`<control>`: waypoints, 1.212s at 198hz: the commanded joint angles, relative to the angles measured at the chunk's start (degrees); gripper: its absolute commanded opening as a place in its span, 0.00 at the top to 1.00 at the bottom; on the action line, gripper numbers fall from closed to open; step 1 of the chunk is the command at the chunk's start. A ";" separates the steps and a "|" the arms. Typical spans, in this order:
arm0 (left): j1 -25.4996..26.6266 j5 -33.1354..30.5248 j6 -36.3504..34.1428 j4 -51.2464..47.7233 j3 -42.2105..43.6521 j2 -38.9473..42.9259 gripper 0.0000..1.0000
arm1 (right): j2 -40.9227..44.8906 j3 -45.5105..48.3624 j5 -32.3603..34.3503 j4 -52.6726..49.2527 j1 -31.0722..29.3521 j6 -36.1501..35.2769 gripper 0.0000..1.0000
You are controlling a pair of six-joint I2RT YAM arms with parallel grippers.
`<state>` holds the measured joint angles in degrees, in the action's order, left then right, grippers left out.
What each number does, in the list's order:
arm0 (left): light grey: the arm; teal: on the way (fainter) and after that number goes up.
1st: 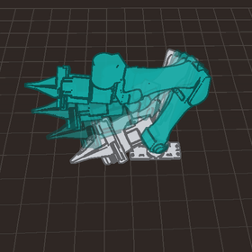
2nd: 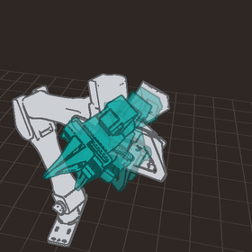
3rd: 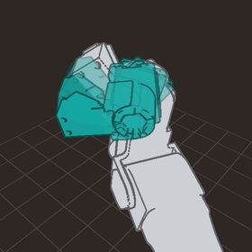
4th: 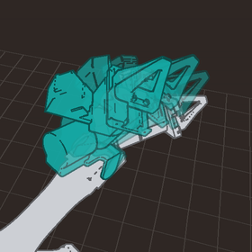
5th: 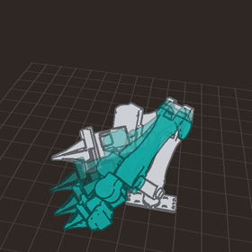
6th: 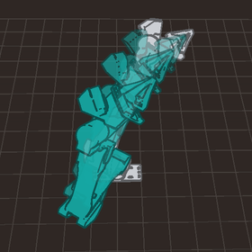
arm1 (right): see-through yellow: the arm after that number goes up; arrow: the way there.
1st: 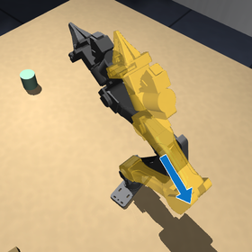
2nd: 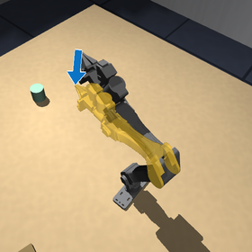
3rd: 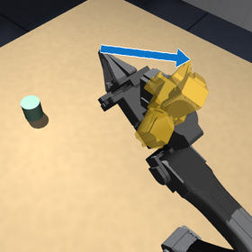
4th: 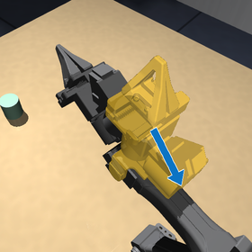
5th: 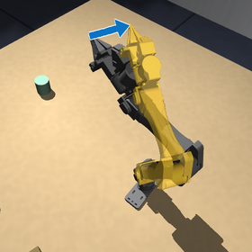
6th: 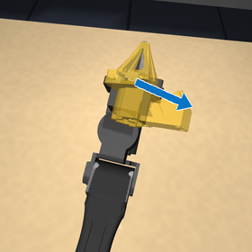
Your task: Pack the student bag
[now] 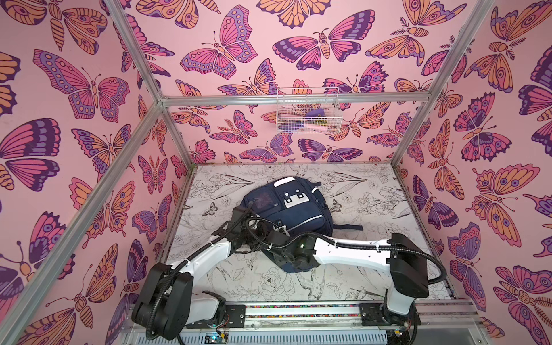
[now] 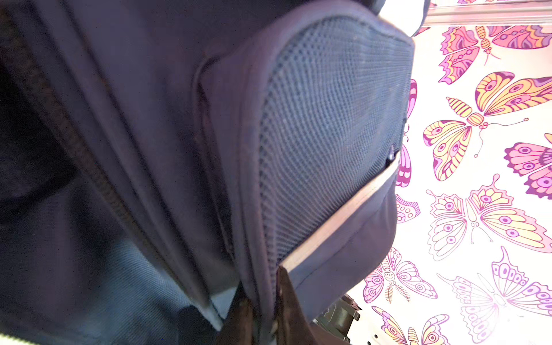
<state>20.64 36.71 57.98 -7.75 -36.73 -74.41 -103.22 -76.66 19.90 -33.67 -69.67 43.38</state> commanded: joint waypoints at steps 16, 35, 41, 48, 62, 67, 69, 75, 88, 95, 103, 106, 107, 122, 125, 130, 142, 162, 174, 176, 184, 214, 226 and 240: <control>-0.34 2.91 -0.44 2.55 0.61 0.85 0.89 | -2.29 -2.39 0.75 -1.52 1.03 0.83 0.72; -0.43 3.19 -0.48 2.66 0.52 0.83 0.88 | -2.71 -2.56 0.75 -1.65 1.11 0.88 0.74; -0.43 3.19 -0.45 2.70 0.53 0.70 0.88 | -2.94 -2.66 0.64 -1.58 1.31 0.92 0.74; -0.43 3.32 -0.43 2.76 0.56 0.72 0.88 | -3.19 -2.82 0.45 -1.57 1.46 0.86 0.73; -0.43 3.45 -0.49 2.81 0.52 0.54 0.88 | -3.86 -3.20 -0.10 -1.44 1.81 0.68 0.69; -0.43 3.53 -0.42 2.70 0.52 0.57 0.88 | -4.13 -3.44 -0.30 -1.37 1.78 0.51 0.67; -0.43 3.59 -0.41 2.73 0.52 0.52 0.88 | -4.23 -3.48 -0.32 -1.33 1.81 0.49 0.66; -0.45 3.63 -0.41 2.83 0.53 0.46 0.88 | -4.59 -3.81 -0.31 -1.44 1.74 0.40 0.66; -0.43 3.64 -0.47 2.83 0.61 0.48 0.89 | -4.95 -4.39 -0.11 -1.90 1.82 0.36 0.76; -0.43 3.66 -0.55 2.89 0.69 0.59 0.89 | -4.97 -4.59 -0.13 -2.26 1.76 0.33 0.82; -0.43 3.55 -0.51 2.88 0.78 0.67 0.89 | -4.79 -4.63 0.11 -2.66 1.82 0.48 0.86; -0.54 3.47 -0.54 2.93 0.78 0.72 0.89 | -4.67 -4.59 0.28 -2.71 1.77 0.56 0.87; -0.53 3.46 -0.52 2.92 0.78 0.69 0.89 | -4.60 -4.57 0.30 -2.76 1.80 0.56 0.88; -0.65 3.37 -0.67 2.93 0.90 0.68 0.89 | -4.05 -4.38 0.66 -3.65 1.75 0.96 0.94; -0.69 3.37 -0.67 2.88 0.88 0.67 0.89 | -3.87 -4.37 0.76 -3.89 1.81 1.00 0.95; -0.84 3.37 -0.74 2.86 0.89 0.56 0.89 | -3.60 -4.24 0.88 -4.15 1.77 1.09 0.97; -1.17 3.07 -0.74 2.77 1.00 0.51 0.90 | -2.65 -3.78 1.22 -5.05 1.78 1.51 1.00; -1.95 1.45 -0.76 1.77 0.98 0.81 0.92 | -0.44 -2.58 1.89 -6.79 1.74 2.13 1.00; -2.47 0.69 -0.76 1.47 1.01 0.76 0.94 | 0.97 -1.85 2.28 -8.12 1.82 2.56 1.00; -2.56 0.59 -0.76 1.43 0.97 0.80 0.94 | 1.19 -1.72 2.28 -8.37 1.86 2.63 1.00; -2.89 0.51 -0.77 1.41 0.96 0.71 0.95 | 2.35 -0.90 2.51 -8.88 1.90 2.98 1.00; -3.41 1.07 -1.62 1.34 0.08 -0.36 1.00 | 6.51 2.57 2.90 -10.83 2.80 3.73 1.00; -3.42 0.97 -1.90 1.33 -0.01 -0.38 1.00 | 7.89 3.65 2.90 -11.83 3.44 3.50 1.00; -3.48 0.73 -2.38 1.10 -0.01 -0.63 1.00 | 9.56 4.69 4.32 -13.35 4.14 3.22 1.00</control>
<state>18.48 39.68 57.67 -6.22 -36.38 -74.43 -97.43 -73.65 19.05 -39.20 -67.44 45.21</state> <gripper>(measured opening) 0.122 0.084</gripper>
